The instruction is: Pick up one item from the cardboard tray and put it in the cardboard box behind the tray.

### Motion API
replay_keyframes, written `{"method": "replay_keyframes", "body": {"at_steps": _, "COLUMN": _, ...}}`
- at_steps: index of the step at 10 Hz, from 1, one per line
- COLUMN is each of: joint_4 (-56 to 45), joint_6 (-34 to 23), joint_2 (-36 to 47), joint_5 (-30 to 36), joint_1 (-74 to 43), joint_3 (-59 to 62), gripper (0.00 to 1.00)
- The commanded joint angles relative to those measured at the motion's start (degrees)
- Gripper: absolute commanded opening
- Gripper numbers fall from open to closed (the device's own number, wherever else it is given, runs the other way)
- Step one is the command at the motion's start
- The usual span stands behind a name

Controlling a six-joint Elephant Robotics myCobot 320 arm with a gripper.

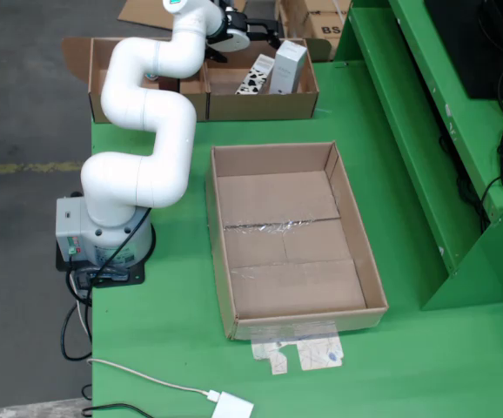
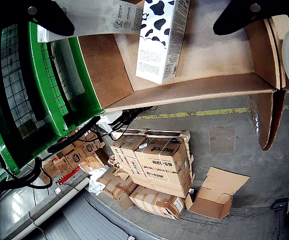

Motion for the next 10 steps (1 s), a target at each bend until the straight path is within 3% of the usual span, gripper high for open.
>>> {"method": "replay_keyframes", "body": {"at_steps": 1, "joint_4": 0.6, "joint_6": -0.1, "joint_2": 1.8, "joint_5": 0.0, "joint_1": 0.5, "joint_3": 1.5, "gripper": 1.00}}
{"method": "replay_keyframes", "body": {"at_steps": 10, "joint_4": 0.6, "joint_6": 0.2, "joint_2": 2.3, "joint_5": 0.0, "joint_1": 1.2, "joint_3": 1.5, "gripper": 1.00}}
